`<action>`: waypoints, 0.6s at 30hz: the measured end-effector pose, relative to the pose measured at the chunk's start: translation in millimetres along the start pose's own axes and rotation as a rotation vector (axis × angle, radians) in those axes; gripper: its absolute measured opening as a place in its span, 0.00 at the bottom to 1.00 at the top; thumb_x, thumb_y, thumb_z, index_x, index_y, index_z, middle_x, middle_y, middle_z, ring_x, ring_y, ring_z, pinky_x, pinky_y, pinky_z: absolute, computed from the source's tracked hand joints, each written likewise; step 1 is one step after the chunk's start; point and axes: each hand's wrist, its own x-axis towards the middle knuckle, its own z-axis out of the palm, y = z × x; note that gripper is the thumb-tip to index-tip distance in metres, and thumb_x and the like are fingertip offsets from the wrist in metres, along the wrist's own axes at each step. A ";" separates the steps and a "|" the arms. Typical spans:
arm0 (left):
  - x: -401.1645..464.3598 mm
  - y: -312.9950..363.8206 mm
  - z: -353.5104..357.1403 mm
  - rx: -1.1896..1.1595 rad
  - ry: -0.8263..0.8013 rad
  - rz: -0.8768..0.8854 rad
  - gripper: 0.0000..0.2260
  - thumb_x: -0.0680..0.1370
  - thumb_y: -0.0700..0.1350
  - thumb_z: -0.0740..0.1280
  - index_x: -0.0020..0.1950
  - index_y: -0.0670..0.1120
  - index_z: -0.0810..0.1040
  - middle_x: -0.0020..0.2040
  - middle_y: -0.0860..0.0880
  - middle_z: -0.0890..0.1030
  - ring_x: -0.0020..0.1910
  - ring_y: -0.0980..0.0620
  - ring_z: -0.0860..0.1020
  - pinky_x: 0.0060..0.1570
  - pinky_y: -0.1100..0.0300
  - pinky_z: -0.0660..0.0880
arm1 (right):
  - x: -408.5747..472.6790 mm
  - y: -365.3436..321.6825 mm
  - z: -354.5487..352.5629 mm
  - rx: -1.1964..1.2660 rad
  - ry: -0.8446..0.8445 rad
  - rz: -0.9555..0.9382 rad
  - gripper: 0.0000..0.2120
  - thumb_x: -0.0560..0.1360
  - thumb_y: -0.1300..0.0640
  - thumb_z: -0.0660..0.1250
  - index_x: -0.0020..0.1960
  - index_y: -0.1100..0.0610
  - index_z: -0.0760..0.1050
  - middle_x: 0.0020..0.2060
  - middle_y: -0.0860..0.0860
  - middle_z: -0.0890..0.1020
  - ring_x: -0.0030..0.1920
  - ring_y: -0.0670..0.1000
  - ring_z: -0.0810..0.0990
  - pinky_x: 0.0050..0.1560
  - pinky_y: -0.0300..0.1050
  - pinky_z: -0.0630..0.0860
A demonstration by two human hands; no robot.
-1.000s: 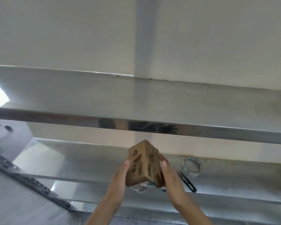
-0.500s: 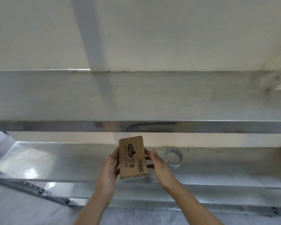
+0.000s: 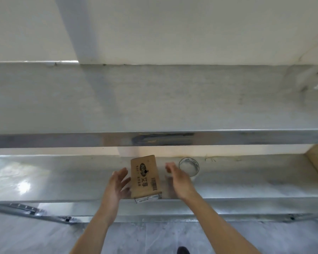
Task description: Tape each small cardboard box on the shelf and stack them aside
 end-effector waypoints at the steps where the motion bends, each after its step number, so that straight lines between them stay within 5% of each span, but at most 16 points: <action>1: 3.0 3.9 -5.4 -0.035 0.035 0.002 0.24 0.83 0.56 0.54 0.72 0.43 0.73 0.69 0.46 0.77 0.67 0.41 0.76 0.53 0.50 0.76 | 4.5 7.0 -13.3 -0.067 0.120 -0.062 0.22 0.84 0.44 0.50 0.54 0.55 0.78 0.51 0.53 0.82 0.52 0.51 0.80 0.56 0.50 0.74; 3: 7.2 11.8 -15.0 -0.084 0.095 0.035 0.22 0.85 0.53 0.53 0.72 0.41 0.73 0.69 0.43 0.77 0.67 0.38 0.75 0.52 0.50 0.76 | 14.5 20.4 -43.5 -0.385 0.199 -0.196 0.12 0.80 0.55 0.58 0.58 0.52 0.77 0.56 0.49 0.81 0.57 0.50 0.77 0.59 0.46 0.71; 5: 9.3 18.5 -19.2 -0.106 0.148 0.078 0.20 0.86 0.51 0.53 0.71 0.41 0.73 0.69 0.40 0.77 0.67 0.38 0.75 0.55 0.49 0.75 | 24.1 32.4 -60.2 -0.766 0.085 -0.190 0.17 0.77 0.54 0.61 0.65 0.50 0.76 0.65 0.48 0.78 0.65 0.51 0.74 0.64 0.47 0.68; 9: 6.8 29.2 -7.7 -0.059 0.192 0.175 0.16 0.86 0.49 0.55 0.65 0.44 0.77 0.66 0.41 0.79 0.64 0.39 0.77 0.56 0.50 0.75 | 33.2 31.7 -55.4 -1.153 -0.012 -0.186 0.13 0.78 0.52 0.59 0.57 0.48 0.79 0.57 0.47 0.81 0.59 0.52 0.77 0.59 0.51 0.64; 14: -4.1 49.7 9.8 0.180 0.146 0.350 0.07 0.84 0.46 0.63 0.56 0.50 0.81 0.56 0.50 0.84 0.58 0.45 0.81 0.58 0.46 0.75 | 27.7 20.3 -55.9 -1.208 0.102 -0.234 0.12 0.81 0.54 0.56 0.58 0.49 0.76 0.58 0.47 0.80 0.59 0.52 0.77 0.57 0.50 0.66; 18: -6.6 63.4 25.7 0.414 0.060 0.377 0.09 0.82 0.38 0.65 0.54 0.50 0.81 0.48 0.54 0.86 0.49 0.54 0.83 0.54 0.53 0.78 | 1.6 -3.8 -61.7 -0.804 0.127 -0.372 0.10 0.83 0.50 0.59 0.54 0.51 0.78 0.52 0.48 0.82 0.52 0.52 0.78 0.51 0.46 0.71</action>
